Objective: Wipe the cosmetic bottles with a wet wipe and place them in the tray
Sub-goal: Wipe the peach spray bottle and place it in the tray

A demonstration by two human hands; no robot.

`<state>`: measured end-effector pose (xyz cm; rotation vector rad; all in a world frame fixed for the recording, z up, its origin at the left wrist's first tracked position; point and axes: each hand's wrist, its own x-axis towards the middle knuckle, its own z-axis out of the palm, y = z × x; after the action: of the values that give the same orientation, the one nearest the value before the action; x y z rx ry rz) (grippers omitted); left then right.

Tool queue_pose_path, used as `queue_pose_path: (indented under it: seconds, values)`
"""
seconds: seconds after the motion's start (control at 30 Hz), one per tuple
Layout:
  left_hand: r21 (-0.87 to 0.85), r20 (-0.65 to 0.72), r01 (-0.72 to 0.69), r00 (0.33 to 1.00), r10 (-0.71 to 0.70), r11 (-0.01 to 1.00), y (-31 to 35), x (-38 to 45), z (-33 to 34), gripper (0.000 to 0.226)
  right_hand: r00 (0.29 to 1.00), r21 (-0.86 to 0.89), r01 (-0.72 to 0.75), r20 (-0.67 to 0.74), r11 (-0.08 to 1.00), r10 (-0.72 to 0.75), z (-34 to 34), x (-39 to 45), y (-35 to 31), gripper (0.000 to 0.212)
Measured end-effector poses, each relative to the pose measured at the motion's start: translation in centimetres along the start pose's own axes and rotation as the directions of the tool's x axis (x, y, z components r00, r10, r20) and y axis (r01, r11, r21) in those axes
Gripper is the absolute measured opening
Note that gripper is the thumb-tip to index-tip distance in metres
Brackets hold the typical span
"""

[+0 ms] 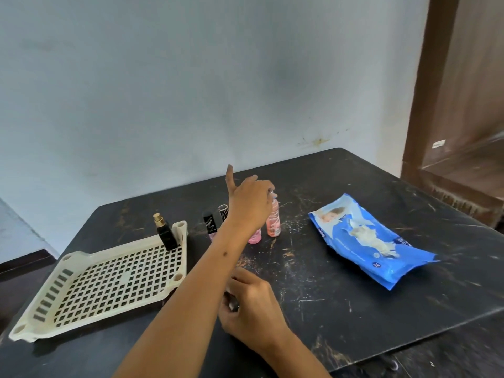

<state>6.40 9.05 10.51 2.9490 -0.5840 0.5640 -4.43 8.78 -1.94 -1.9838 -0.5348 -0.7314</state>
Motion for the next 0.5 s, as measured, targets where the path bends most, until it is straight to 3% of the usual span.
queue_pose_path:
  seconds: [0.17, 0.3, 0.4, 0.5]
  values:
    - [-0.117, -0.119, 0.000, 0.993, -0.014, 0.993, 0.0, -0.5, -1.8, 0.024, 0.993, 0.018, -0.063, -0.097, 0.998, 0.064, -0.1, 0.2, -0.2, 0.014]
    - [-0.240, -0.217, 0.013, 0.974, -0.066, 0.971, -1.7, -1.9, -5.9, 0.019, 0.898, 0.171, -0.311, -0.269, 0.935, 0.348, -0.5, 0.6, 0.2, 0.019]
    - [-0.460, -0.187, 0.026, 0.974, -0.126, 0.888, -3.3, -3.9, -8.6, 0.017, 0.833, 0.258, -0.421, -0.269, 0.870, 0.483, -1.1, 0.8, 0.4, 0.021]
    - [-0.512, -0.091, 0.089, 0.983, -0.157, 0.855, -4.7, -5.8, -9.3, 0.015, 0.873, 0.267, -0.388, -0.201, 0.882, 0.444, -1.3, 0.9, -0.2, 0.020]
